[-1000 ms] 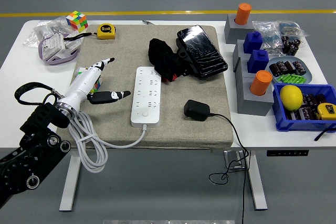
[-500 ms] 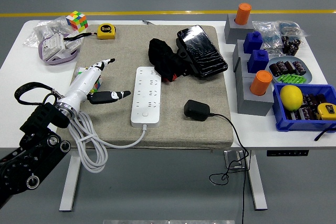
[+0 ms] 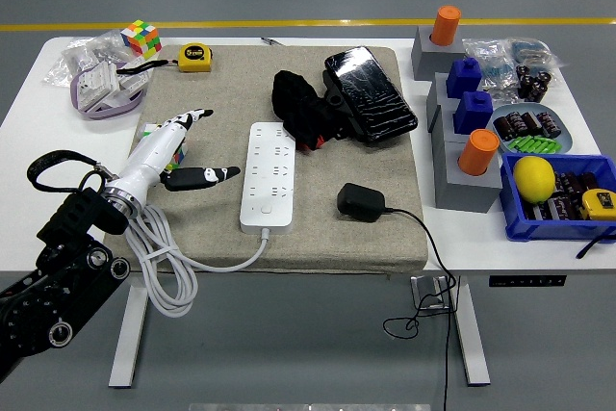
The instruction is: Pull the plug out and thorw away
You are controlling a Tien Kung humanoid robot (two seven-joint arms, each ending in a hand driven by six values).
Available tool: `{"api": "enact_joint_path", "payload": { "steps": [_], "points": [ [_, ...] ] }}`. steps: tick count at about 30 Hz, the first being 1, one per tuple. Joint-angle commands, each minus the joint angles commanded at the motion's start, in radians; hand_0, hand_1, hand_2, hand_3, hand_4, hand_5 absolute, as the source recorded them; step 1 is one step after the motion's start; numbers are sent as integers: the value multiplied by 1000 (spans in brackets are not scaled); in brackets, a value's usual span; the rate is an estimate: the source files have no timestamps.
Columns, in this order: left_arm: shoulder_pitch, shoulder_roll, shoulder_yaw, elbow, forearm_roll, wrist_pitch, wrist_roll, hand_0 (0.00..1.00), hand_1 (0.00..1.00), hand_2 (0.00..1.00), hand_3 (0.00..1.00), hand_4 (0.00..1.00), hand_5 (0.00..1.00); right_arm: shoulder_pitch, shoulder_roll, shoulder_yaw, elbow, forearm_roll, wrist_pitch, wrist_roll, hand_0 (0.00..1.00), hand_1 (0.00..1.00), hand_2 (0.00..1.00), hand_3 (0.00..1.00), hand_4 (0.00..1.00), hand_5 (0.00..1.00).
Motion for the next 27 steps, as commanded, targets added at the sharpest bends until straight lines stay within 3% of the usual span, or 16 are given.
{"api": "enact_joint_path", "payload": {
  "steps": [27],
  "points": [
    [-5,3,12,0,0,-5,5,998,998,990,936,998,518,1,-5,-8,0,2,1,-1,567,645,669,567,972,482]
  ]
}}
